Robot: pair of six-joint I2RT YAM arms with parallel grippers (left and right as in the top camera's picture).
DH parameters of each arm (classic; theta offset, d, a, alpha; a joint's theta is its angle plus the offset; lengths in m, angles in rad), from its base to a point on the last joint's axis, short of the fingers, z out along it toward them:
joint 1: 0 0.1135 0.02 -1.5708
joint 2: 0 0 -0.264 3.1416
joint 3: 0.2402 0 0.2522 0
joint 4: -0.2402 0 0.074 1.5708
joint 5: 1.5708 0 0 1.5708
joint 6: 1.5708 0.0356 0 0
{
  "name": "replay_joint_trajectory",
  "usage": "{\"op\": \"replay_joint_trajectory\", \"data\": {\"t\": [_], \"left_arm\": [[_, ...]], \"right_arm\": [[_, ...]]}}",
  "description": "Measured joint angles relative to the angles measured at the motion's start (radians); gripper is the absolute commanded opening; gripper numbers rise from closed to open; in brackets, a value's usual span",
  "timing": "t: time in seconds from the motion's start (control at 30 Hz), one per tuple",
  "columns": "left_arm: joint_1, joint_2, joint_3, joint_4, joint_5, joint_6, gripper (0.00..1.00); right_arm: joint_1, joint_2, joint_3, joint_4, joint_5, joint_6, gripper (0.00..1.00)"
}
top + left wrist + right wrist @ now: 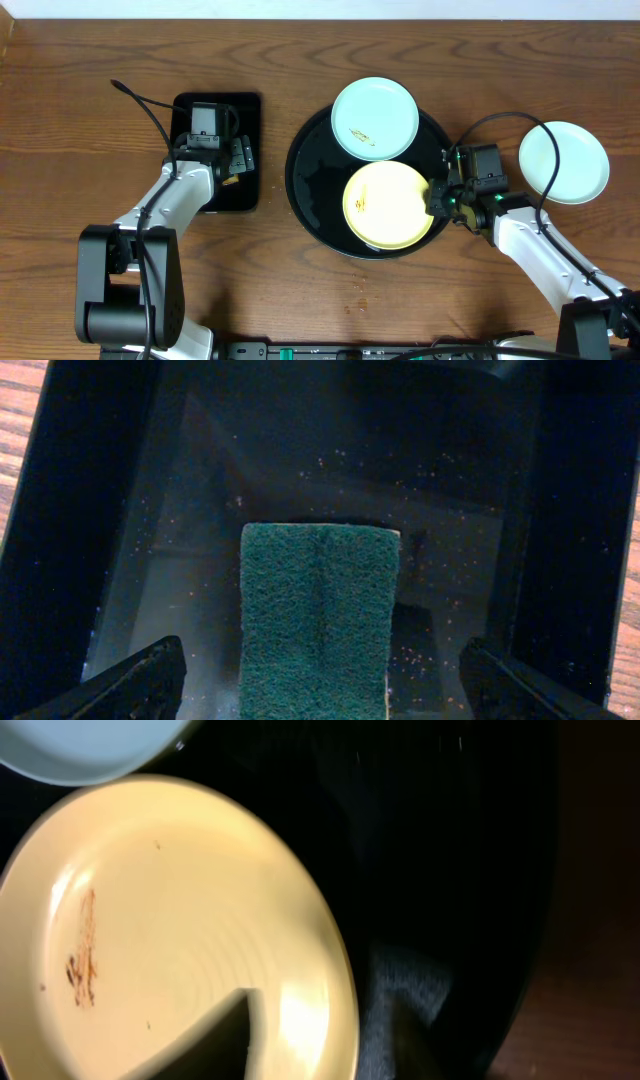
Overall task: Clean dirty plates on tray and stack at the side
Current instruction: 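Grip the yellow plate's rim with the right gripper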
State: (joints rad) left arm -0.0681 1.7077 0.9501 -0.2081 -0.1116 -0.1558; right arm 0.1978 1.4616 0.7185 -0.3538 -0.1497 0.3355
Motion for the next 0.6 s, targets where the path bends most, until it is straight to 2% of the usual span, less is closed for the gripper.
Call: {"op": "replay_joint_trajectory", "data": {"t": [0.17,0.33,0.6], "left_arm": [[0.0,0.0,0.0,0.0,0.0,0.0,0.88],[0.0,0.0,0.0,0.0,0.0,0.0,0.88],[0.0,0.0,0.0,0.0,0.0,0.0,0.88]], "right_arm": [[0.0,0.0,0.0,0.019,0.012,-0.125,0.51],[0.0,0.0,0.0,0.039,0.03,-0.235,0.4],[0.0,0.053,0.0,0.058,0.027,-0.261,0.34]]}}
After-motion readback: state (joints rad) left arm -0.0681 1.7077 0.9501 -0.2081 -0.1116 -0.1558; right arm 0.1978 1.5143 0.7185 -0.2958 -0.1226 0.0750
